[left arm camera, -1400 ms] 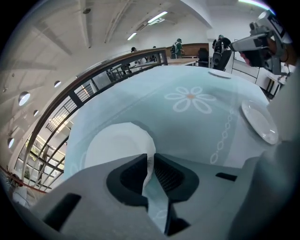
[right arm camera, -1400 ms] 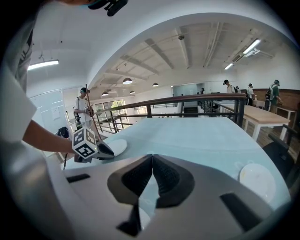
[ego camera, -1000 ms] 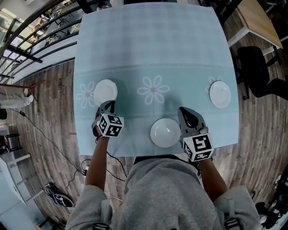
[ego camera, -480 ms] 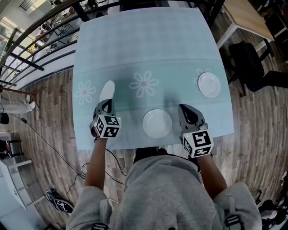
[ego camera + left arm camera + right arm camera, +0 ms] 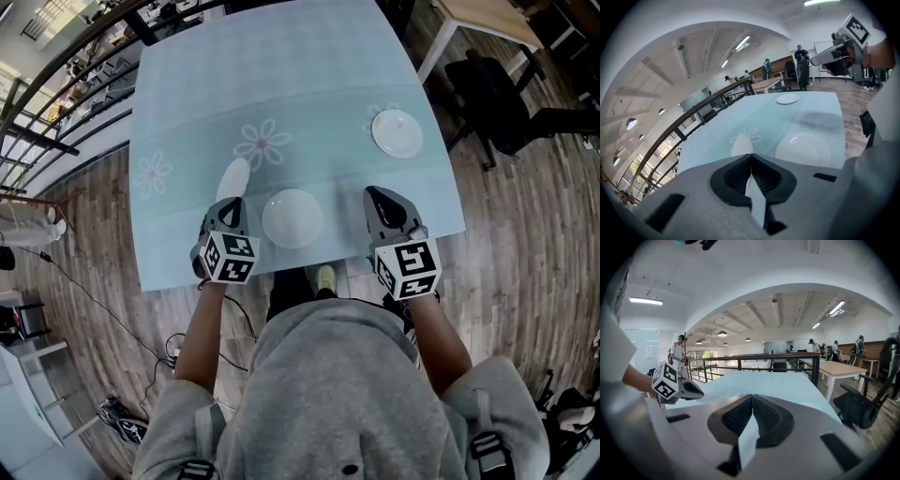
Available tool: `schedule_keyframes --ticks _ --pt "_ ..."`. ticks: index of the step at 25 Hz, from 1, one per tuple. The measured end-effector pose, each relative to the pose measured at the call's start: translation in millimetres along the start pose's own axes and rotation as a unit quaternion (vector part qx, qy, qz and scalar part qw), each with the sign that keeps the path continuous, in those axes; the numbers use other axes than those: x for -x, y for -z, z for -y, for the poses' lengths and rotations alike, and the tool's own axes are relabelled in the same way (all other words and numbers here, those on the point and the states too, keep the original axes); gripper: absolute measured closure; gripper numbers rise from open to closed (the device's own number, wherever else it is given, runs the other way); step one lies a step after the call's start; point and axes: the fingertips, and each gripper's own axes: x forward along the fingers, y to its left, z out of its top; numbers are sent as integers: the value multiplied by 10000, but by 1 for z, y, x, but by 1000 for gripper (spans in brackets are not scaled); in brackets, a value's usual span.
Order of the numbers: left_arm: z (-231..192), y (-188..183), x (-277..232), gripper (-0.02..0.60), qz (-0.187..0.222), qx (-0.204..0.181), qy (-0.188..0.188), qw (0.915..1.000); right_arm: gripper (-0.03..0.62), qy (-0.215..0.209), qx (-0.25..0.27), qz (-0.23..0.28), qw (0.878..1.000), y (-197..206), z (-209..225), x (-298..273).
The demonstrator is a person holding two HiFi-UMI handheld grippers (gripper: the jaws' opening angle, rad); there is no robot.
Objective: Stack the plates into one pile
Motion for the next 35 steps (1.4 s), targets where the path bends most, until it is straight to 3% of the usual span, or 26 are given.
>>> schedule_keyframes --ticks 13,18,27,31,33,35 --pt "130 -20 18 561 -1 -694 1096 9915 568 254 -154 121 9995 18 20 45" --pt "165 -18 9 560 -119 -683 1579 9850 568 321 -164 84 9993 22 23 51" --pt "196 3 -8 558 -390 -389 2012 9780 568 448 -166 -93 9988 40 25 63" --pt "197 2 -9 556 -258 -200 2191 9752 568 488 -84 -131 9987 40 29 63" --pt "196 -2 -9 470 -172 -82 2220 9749 568 532 -53 -108 9985 39 35 65" --pt "195 -7 -7 454 -58 -7 2158 9764 568 592 -45 -128 9982 42 41 70"
